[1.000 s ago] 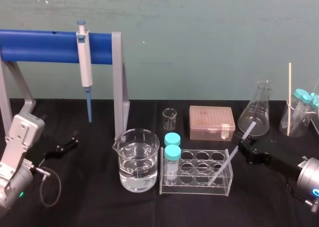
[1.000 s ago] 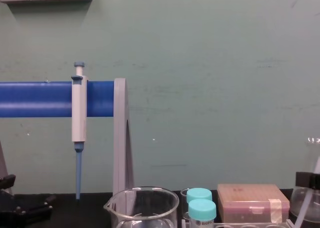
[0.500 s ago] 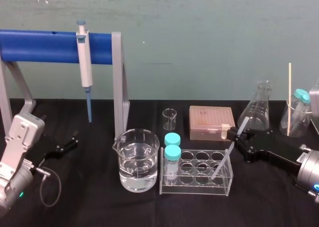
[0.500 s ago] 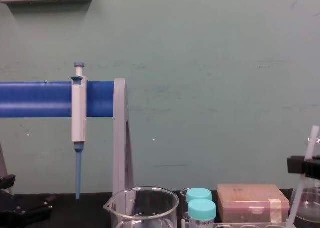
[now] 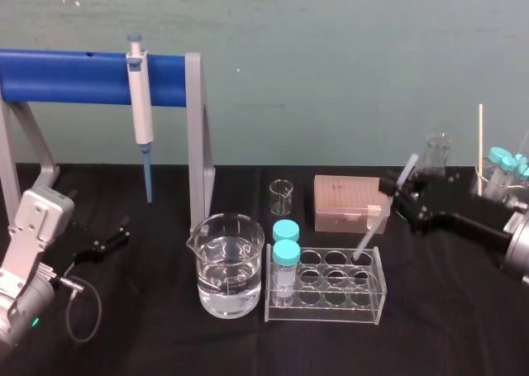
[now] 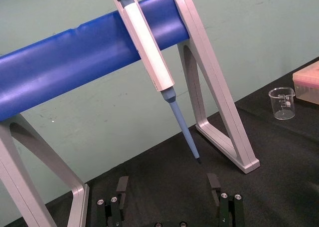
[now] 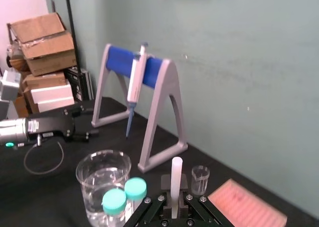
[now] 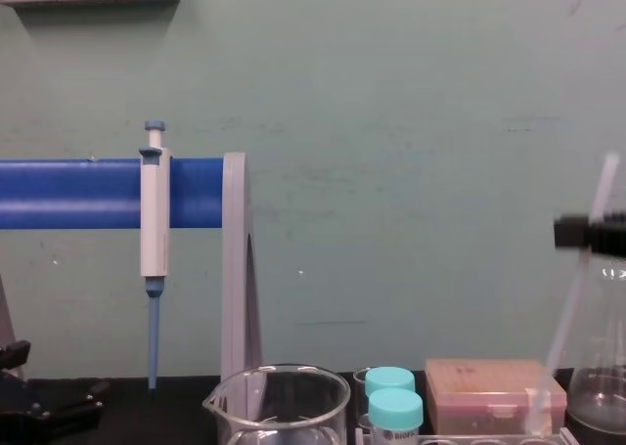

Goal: Pick up the stirring rod with one hand, then place it down.

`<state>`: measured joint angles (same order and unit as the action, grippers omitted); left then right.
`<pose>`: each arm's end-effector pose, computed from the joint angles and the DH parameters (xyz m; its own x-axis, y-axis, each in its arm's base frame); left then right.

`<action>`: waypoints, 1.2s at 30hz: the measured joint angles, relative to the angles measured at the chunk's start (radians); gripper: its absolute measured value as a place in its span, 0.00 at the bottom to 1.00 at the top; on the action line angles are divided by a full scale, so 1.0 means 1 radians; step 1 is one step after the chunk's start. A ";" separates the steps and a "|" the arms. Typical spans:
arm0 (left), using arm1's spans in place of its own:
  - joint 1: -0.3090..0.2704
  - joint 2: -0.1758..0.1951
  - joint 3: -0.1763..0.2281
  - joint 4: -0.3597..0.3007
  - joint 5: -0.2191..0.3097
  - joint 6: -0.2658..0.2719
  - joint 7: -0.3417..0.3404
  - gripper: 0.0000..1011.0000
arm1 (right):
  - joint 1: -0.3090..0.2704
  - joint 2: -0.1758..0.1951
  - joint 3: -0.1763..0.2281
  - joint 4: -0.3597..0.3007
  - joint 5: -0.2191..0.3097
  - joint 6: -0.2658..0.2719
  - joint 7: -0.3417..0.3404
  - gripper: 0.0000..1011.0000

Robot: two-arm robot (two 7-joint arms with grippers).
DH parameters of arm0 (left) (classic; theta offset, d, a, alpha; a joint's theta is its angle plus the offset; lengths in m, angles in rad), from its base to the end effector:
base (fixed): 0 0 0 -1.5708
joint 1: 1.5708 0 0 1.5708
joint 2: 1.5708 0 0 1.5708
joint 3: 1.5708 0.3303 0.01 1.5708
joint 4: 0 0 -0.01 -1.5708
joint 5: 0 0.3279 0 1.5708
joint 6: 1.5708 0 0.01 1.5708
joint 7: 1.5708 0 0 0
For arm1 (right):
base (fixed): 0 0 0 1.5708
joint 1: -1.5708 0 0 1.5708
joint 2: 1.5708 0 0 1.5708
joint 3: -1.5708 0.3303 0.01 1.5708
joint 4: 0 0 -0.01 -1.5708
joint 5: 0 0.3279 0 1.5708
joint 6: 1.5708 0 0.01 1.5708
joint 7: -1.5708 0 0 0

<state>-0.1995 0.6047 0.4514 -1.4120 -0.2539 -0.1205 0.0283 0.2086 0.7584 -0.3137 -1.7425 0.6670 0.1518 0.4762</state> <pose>0.3827 0.1005 -0.3384 0.2923 0.8803 0.3738 -0.9553 0.2873 0.0703 0.3784 -0.1172 -0.2057 0.7226 -0.6856 0.0876 0.6912 0.7170 -0.0898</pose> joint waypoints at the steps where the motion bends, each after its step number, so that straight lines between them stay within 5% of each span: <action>1: 0.000 0.000 0.000 0.000 0.000 0.000 0.000 0.99 | 0.012 0.001 0.002 -0.003 -0.001 0.000 0.008 0.07; 17: 0.000 0.000 0.000 0.000 0.000 0.000 0.000 0.99 | 0.191 -0.019 -0.055 0.070 -0.033 0.058 0.074 0.07; 36: 0.000 0.000 0.000 0.000 0.000 0.000 0.000 0.99 | 0.213 -0.006 -0.076 0.077 -0.015 0.076 0.080 0.07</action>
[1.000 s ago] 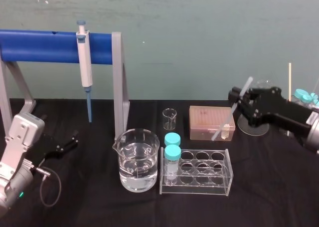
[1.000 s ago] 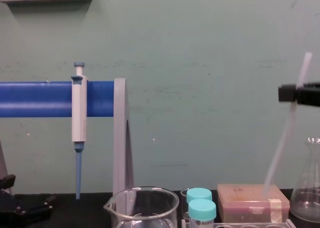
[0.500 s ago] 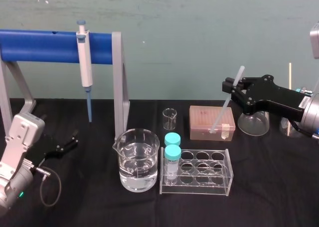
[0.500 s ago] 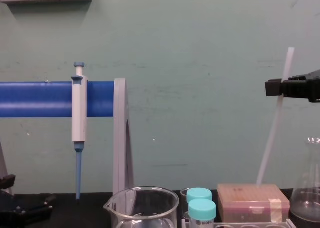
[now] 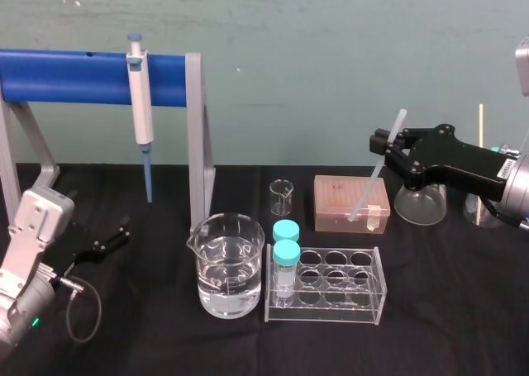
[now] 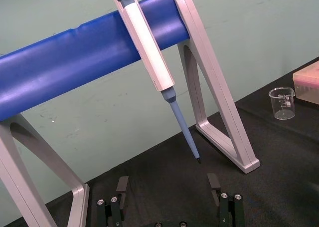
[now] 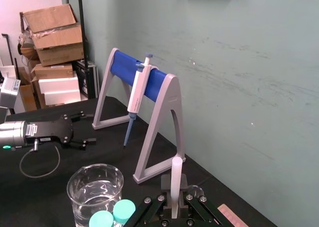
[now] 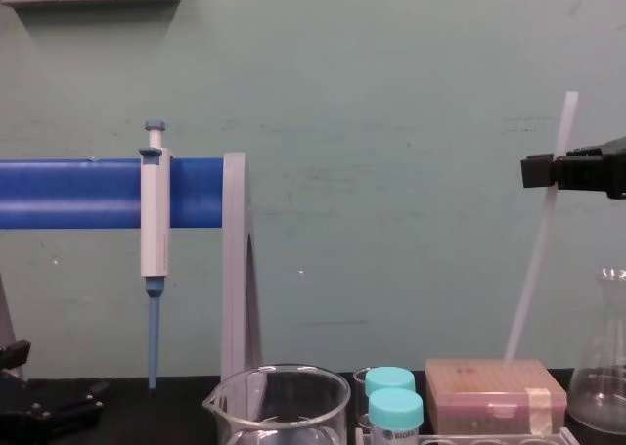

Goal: Pick up the stirring rod with one hand, then place it down.

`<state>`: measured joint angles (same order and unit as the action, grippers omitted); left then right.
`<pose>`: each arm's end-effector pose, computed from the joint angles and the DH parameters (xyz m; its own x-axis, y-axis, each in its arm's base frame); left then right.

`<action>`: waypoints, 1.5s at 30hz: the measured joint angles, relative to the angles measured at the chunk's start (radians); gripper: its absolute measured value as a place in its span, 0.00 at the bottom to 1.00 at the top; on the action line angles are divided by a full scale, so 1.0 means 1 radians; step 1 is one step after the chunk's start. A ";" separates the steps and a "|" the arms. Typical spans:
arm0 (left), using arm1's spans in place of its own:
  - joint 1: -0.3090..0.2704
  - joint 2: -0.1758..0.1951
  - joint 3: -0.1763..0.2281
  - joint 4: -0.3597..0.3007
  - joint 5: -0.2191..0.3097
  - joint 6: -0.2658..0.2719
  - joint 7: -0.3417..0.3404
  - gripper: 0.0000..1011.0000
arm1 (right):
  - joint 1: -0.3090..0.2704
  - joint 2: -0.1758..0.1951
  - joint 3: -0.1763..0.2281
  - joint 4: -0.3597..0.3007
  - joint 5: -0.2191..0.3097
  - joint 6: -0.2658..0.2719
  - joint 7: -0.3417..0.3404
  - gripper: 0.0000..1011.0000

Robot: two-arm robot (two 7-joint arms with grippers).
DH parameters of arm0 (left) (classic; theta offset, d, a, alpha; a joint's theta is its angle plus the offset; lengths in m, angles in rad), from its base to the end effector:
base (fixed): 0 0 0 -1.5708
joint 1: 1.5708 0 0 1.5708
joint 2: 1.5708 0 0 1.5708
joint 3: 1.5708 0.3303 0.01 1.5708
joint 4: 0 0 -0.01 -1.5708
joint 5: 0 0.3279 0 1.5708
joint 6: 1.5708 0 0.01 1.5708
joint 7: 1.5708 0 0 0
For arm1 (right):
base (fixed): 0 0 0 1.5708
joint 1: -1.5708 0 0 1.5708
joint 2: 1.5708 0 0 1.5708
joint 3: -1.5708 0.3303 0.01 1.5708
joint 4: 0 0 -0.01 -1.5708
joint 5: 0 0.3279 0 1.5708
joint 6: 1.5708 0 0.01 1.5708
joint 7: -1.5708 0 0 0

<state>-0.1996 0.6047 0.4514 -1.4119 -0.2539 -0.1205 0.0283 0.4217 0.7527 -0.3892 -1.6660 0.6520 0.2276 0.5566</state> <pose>0.3827 0.1006 -0.3384 0.2922 0.8803 0.3738 -0.9553 0.2873 0.0703 0.4225 -0.1148 -0.1581 0.7614 -0.6306 0.1506 0.6470 0.7539 -0.1141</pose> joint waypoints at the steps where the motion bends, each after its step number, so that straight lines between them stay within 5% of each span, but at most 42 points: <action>1: 0.000 0.000 0.000 0.000 0.000 0.000 0.000 0.99 | 0.000 0.001 0.000 0.000 0.001 0.000 0.000 0.07; 45: 0.000 0.000 0.000 0.000 0.000 0.000 0.000 0.99 | -0.053 0.054 0.014 -0.071 0.034 0.004 -0.025 0.07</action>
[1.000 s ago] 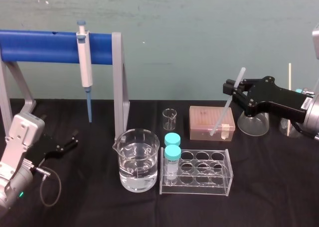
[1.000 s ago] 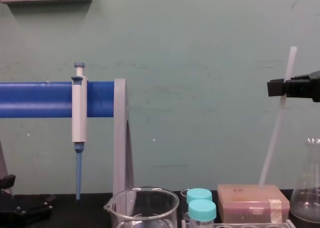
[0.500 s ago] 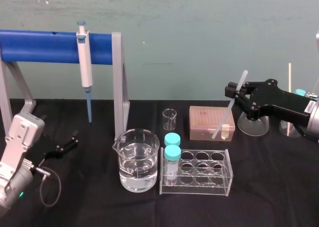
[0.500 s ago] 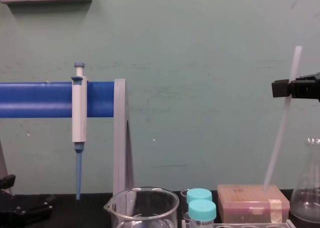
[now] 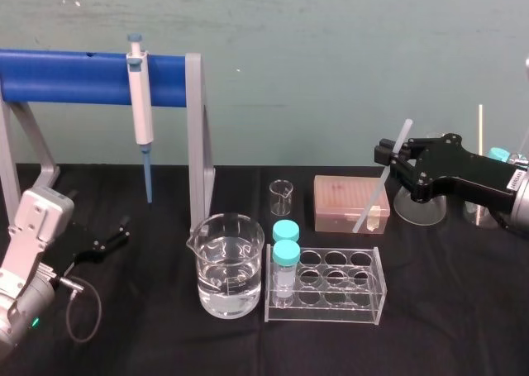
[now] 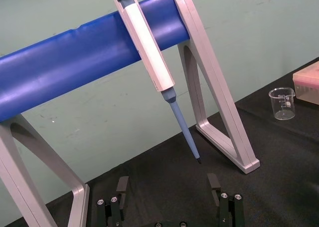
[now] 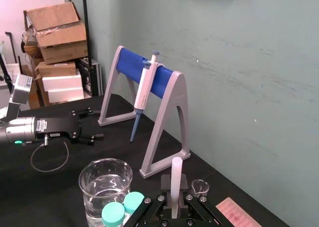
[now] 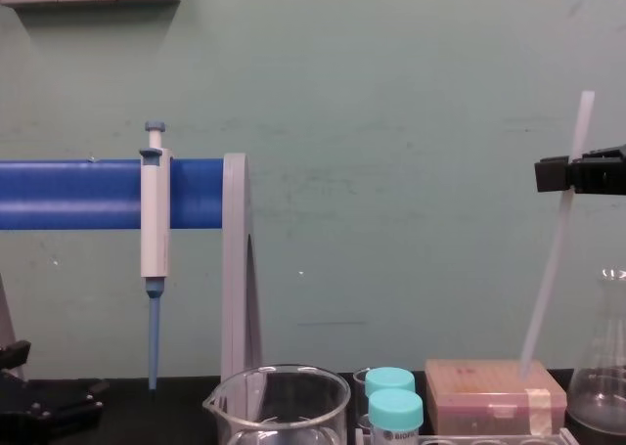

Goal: Pick up the stirring rod with one hand, then place it down.

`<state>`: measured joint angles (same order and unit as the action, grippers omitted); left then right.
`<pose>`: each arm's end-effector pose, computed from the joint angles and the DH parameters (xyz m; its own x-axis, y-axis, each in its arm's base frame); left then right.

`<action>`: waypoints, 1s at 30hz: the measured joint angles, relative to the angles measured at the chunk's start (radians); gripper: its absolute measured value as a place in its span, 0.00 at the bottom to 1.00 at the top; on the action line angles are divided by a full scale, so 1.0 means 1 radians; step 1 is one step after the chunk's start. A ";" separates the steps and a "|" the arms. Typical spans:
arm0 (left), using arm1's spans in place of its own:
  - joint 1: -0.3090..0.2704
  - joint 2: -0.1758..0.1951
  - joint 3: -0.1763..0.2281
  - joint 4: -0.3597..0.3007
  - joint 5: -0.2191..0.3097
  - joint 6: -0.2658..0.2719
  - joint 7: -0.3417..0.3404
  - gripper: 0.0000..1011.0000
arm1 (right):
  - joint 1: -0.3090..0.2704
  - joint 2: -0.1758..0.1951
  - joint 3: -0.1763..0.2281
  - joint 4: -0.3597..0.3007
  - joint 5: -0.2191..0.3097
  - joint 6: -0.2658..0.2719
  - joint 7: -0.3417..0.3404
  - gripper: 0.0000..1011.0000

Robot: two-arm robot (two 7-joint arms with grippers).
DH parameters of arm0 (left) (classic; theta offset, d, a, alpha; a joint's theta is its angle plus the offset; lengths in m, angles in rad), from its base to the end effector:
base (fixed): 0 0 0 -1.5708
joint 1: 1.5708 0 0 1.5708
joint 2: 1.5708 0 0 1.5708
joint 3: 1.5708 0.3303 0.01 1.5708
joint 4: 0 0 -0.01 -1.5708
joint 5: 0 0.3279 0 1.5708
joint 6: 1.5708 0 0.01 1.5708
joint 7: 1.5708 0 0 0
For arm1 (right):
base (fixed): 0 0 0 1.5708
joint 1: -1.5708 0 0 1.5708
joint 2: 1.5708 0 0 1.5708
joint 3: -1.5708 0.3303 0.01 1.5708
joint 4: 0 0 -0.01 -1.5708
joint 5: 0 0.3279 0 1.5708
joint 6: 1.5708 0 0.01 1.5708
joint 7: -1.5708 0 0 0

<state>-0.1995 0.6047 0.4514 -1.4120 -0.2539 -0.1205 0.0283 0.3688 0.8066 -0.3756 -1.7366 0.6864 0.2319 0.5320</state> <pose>0.3827 0.1005 -0.3384 0.2923 0.8803 0.3738 -0.9553 0.2873 0.0703 0.4035 -0.1181 -0.1553 0.7657 -0.6256 0.1495 0.6423 0.7561 -0.1258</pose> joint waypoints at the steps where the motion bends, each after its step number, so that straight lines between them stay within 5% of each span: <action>1: 0.000 0.000 0.000 0.000 0.000 0.000 0.000 0.99 | -0.001 0.000 0.000 -0.001 0.000 0.001 -0.001 0.07; 30: 0.000 0.000 0.000 0.000 0.000 0.000 0.000 0.99 | -0.015 0.003 0.006 -0.012 0.002 0.002 -0.011 0.07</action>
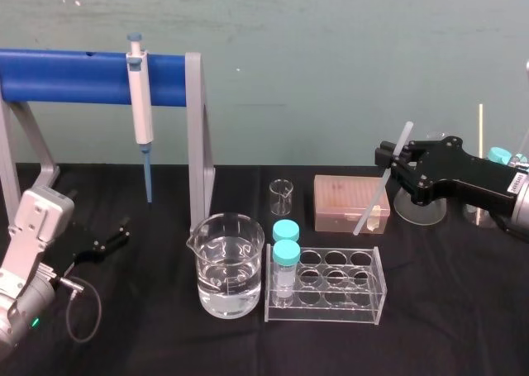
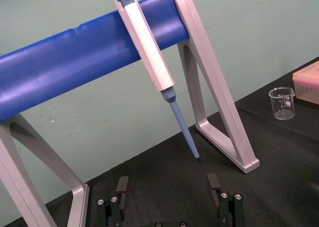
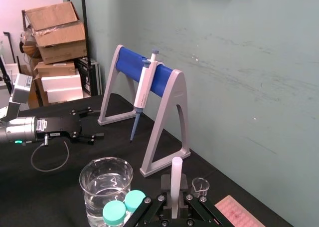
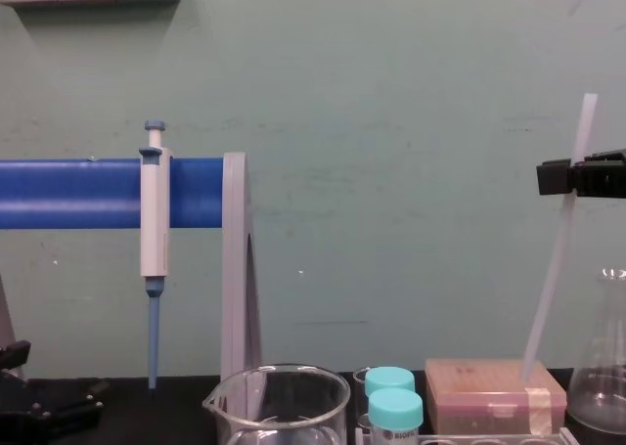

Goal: Pick up the stirring rod with one hand, then place it down.

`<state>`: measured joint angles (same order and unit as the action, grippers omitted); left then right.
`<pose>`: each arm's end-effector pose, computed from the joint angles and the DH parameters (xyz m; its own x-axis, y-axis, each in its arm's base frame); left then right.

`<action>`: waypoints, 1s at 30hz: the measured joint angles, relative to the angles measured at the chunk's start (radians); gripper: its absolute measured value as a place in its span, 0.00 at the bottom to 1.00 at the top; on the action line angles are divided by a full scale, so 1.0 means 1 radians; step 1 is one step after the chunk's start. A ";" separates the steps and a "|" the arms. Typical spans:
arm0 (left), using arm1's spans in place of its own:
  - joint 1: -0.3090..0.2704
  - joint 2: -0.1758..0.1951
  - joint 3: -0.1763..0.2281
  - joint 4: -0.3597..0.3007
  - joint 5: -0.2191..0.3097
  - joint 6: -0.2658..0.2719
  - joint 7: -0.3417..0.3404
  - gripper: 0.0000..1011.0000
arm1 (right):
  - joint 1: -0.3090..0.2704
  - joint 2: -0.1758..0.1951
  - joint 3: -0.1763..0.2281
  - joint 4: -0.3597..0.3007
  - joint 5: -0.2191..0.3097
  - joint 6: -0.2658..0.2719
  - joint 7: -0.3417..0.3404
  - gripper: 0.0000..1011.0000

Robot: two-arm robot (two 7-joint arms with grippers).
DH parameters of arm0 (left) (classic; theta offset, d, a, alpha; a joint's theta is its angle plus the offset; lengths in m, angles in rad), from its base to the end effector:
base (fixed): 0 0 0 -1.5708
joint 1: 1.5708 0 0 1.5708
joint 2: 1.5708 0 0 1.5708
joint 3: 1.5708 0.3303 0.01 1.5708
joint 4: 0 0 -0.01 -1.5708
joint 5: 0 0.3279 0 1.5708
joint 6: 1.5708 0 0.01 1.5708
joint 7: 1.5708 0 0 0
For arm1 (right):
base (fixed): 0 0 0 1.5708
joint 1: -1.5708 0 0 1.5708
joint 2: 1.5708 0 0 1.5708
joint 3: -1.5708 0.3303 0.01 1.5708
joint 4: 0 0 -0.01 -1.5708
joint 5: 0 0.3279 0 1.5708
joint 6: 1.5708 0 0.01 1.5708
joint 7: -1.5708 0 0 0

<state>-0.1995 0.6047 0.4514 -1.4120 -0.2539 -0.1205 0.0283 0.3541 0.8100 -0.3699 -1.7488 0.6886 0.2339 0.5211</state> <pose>0.3827 0.1005 -0.3384 0.2923 0.8803 0.3738 -0.9553 0.2873 0.0703 0.3997 -0.1175 -0.1568 0.7622 -0.6306 0.1463 0.6466 0.7522 -0.1271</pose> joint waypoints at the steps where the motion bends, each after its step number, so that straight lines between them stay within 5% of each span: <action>1: 0.000 0.000 0.000 0.000 0.000 0.000 0.000 0.99 | 0.000 0.000 0.000 0.000 0.000 0.000 0.000 0.07; 18: 0.000 0.000 0.000 0.000 0.000 0.000 0.000 0.99 | -0.007 0.005 0.002 -0.011 -0.003 -0.002 0.001 0.07; 30: 0.000 0.000 0.000 0.000 0.000 0.000 0.000 0.99 | -0.077 0.046 0.023 -0.082 0.010 0.004 -0.016 0.07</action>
<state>-0.1995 0.6047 0.4514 -1.4120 -0.2539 -0.1205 0.0283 0.2772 0.8560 -0.3466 -1.8312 0.6985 0.2378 0.5047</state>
